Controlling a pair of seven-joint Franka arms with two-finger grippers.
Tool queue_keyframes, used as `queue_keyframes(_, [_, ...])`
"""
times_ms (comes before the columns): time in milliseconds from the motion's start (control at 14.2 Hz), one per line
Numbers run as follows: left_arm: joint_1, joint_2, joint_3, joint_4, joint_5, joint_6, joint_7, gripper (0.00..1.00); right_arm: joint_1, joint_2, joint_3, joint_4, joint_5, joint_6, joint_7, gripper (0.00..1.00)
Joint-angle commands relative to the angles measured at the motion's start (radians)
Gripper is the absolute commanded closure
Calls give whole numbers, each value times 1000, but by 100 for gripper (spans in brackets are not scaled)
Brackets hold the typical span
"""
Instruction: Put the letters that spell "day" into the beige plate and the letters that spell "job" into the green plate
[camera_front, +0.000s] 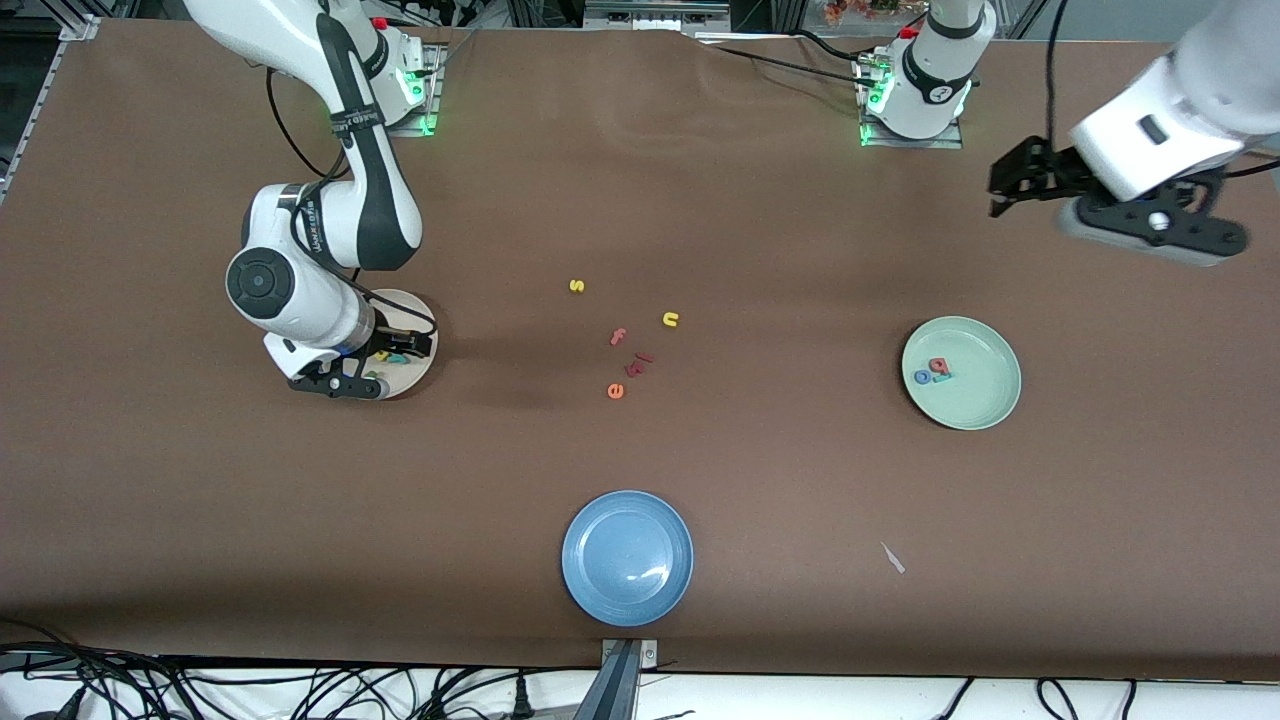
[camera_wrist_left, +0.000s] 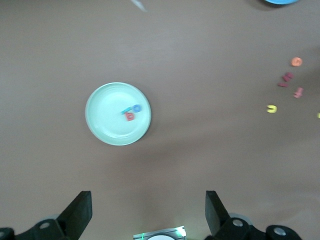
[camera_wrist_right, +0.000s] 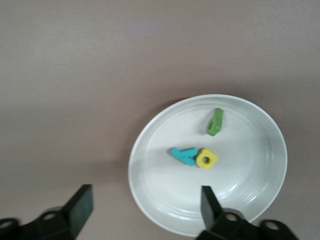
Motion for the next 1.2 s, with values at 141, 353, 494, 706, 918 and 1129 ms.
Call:
queue_keyframes(141, [-48, -82, 144, -184, -67, 220, 25, 0, 3, 11, 0, 51, 14, -59, 6, 0])
queue_keyframes(353, [-42, -166, 143, -273, -73, 230, 28, 0, 13, 6, -2, 69, 14, -65, 9, 0])
queue_keyframes(494, [-37, -179, 144, -292, -147, 231, 26, 0, 13, -8, 7, 72, 6, -71, 8, 0])
queue_keyframes(706, [-48, -173, 143, -286, -144, 225, 20, 0, -49, -93, 63, 61, -65, -86, 3, 0])
queue_keyframes(918, [-38, -157, 147, -272, -116, 225, 19, 0, -220, -149, 252, 63, -228, -115, 3, 0])
queue_keyframes(1129, [-34, -156, 150, -263, -69, 224, 22, 0, -368, -216, 373, 71, -285, -175, -29, 0])
